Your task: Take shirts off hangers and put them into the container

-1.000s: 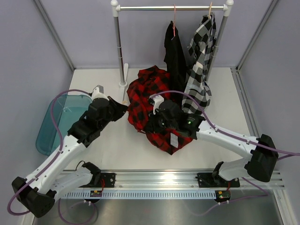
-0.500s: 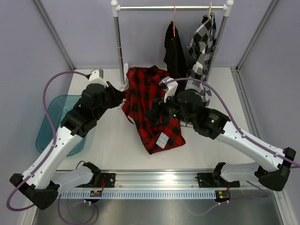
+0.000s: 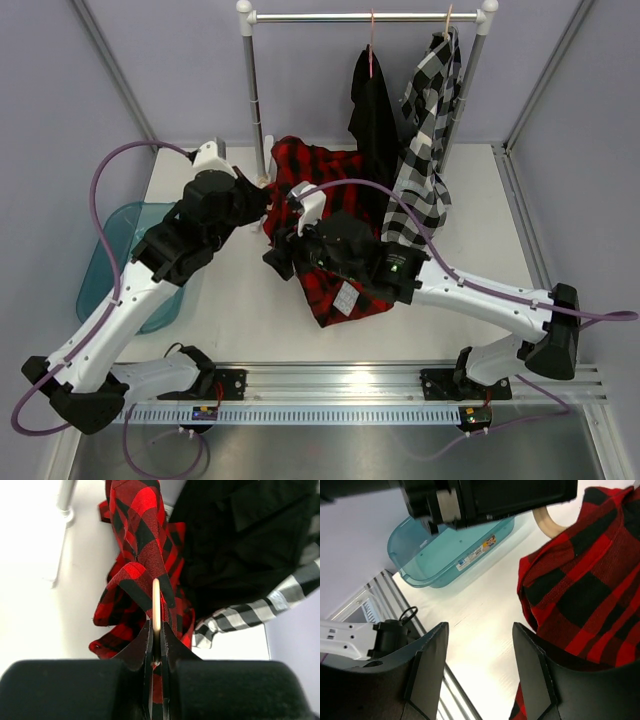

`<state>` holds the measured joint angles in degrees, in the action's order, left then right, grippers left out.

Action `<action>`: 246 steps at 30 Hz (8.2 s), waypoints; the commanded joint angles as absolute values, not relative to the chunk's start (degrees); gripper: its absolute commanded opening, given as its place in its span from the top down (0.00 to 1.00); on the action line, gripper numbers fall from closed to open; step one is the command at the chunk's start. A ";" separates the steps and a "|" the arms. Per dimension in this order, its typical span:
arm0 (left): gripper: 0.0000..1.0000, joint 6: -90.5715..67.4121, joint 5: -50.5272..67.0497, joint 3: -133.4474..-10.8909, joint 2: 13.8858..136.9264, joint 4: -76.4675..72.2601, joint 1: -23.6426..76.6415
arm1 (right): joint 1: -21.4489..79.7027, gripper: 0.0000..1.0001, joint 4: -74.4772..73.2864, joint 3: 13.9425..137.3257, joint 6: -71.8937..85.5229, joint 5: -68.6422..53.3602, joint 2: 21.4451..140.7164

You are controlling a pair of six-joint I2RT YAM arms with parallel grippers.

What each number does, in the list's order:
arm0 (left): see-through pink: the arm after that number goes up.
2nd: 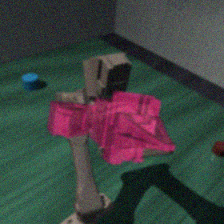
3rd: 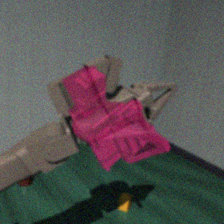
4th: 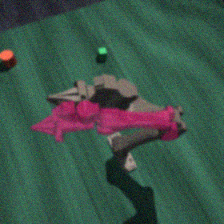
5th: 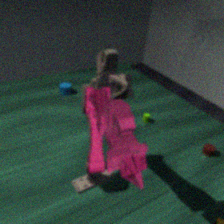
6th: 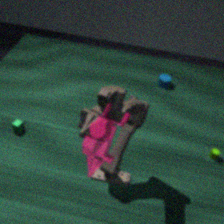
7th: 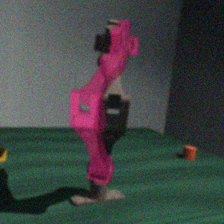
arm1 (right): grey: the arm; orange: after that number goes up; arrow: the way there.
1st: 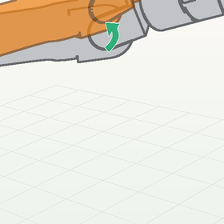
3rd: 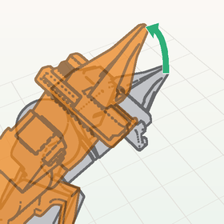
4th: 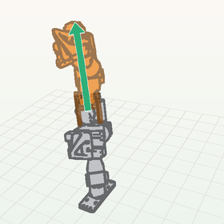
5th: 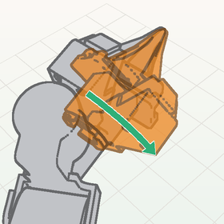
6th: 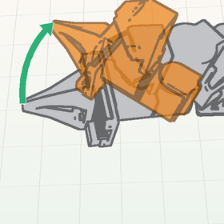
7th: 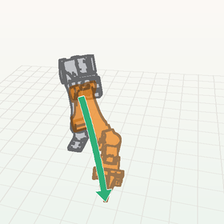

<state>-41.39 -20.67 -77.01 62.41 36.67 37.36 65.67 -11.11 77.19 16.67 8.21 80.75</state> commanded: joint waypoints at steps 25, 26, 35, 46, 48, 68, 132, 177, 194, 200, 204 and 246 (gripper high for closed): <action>1.00 -60.20 -37.36 -78.75 59.24 35.24 37.44 | 69.35 0.36 29.79 57.31 8.18 26.35 90.88; 1.00 -60.64 -37.53 -78.58 59.06 35.16 37.44 | 69.35 0.36 30.66 57.13 8.26 27.41 91.40; 1.00 -62.75 -36.91 -77.34 58.54 34.81 37.44 | 70.14 0.33 36.04 60.98 6.16 39.89 97.29; 1.00 -62.49 -36.83 -75.15 57.48 33.58 37.44 | 70.05 0.49 39.81 63.46 4.93 47.63 100.28; 1.00 -62.32 -36.74 -74.71 57.31 33.13 37.44 | 70.05 0.58 40.17 63.81 3.87 47.20 100.02; 1.00 -50.81 -45.08 -76.46 60.38 31.82 37.35 | 70.05 1.00 -8.13 56.52 18.27 21.80 64.46; 1.00 -52.47 -39.11 -78.93 60.38 37.27 37.27 | 67.68 0.27 -1.85 75.15 9.23 8.54 91.93; 1.00 -46.23 -40.43 -78.92 57.04 37.44 37.27 | 61.53 1.00 -25.39 59.24 13.54 14.06 62.41; 1.00 -39.65 -28.05 -86.74 56.51 43.94 37.18 | 54.67 1.00 -26.81 49.05 12.66 12.82 61.43; 1.00 -38.15 -26.63 -90.17 56.25 47.98 37.18 | 54.32 1.00 -26.20 49.14 14.06 14.33 67.50; 1.00 -39.02 -22.34 -88.78 55.63 47.20 37.18 | 53.96 1.00 -26.10 50.79 16.61 16.16 67.85; 1.00 -50.45 -26.37 -81.65 67.06 35.07 40.96 | 68.03 0.30 -29.27 80.33 16.87 22.76 87.09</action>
<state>-48.75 -23.88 -78.85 67.75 39.79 40.58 67.51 -31.09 77.80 16.32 20.43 85.82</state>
